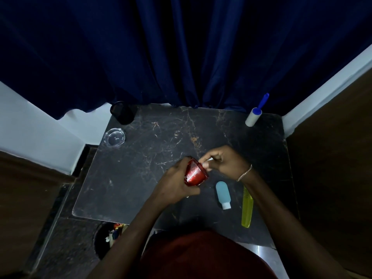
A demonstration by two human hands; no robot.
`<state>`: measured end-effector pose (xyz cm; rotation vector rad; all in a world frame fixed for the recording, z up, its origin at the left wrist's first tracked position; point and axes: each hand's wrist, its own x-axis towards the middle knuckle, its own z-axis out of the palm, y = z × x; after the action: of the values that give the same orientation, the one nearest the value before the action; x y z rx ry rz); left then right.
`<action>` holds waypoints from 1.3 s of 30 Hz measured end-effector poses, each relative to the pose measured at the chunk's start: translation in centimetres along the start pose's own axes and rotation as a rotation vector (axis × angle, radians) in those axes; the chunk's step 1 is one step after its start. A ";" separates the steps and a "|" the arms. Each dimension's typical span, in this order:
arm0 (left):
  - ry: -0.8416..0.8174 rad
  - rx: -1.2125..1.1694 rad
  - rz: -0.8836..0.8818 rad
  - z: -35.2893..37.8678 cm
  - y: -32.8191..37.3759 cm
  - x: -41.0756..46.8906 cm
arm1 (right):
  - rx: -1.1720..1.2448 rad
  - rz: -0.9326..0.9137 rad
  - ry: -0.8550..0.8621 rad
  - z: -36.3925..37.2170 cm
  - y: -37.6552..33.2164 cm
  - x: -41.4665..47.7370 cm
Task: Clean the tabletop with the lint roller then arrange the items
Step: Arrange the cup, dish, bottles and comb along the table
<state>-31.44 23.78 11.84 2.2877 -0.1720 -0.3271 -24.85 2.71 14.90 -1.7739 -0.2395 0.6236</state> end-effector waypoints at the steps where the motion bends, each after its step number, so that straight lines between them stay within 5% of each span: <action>1: 0.004 -0.007 -0.010 -0.2 -0.1 0.1 | -0.015 -0.002 0.000 0.2 -0.2 0.3; 19: 0.145 -0.449 -0.070 -5.9 -5.0 2.5 | 0.234 0.086 0.066 8.1 -2.0 6.5; 39: 0.251 -0.394 -0.167 -12.5 -22.0 15.7 | -0.135 0.085 0.360 13.6 0.4 30.8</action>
<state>-12.37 43.79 0.72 1.9316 0.1977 -0.1396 -6.29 28.35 3.32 -1.9982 0.0426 0.3438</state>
